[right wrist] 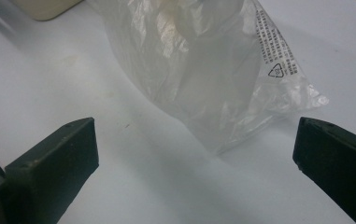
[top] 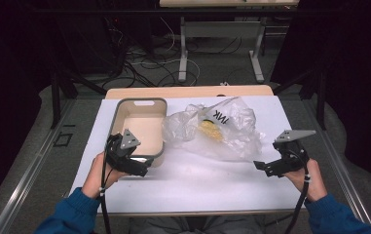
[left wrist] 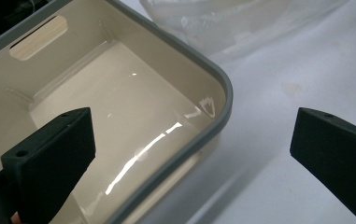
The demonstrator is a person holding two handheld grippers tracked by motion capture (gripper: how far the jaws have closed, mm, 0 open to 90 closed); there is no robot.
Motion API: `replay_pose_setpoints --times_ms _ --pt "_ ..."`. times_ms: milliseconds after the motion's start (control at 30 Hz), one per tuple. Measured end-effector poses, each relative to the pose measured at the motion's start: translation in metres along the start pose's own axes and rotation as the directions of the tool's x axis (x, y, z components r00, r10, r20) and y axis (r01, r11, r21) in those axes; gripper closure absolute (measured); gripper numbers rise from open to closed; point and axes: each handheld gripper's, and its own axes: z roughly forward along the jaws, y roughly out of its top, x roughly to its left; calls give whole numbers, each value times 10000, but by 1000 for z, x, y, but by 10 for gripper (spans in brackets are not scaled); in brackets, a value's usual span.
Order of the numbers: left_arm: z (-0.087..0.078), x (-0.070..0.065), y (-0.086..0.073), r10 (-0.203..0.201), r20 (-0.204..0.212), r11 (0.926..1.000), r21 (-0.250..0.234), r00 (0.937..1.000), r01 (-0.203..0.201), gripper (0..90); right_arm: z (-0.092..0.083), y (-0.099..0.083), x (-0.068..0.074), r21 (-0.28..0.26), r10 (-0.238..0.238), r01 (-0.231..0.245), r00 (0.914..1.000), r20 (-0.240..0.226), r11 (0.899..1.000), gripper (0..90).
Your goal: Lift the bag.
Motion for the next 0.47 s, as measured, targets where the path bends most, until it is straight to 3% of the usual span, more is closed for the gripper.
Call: replay_pose_setpoints --times_ms 233,467 --pt "-4 -3 -24 -126 -340 9998 118 9993 130 1 -1 -22 8 -123 166 -167 9998 -66 9998 0" --pt "-5 -6 -43 -536 -470 9985 92 9975 541 1 1 -38 11 -71 305 -305 9995 -21 9995 0"
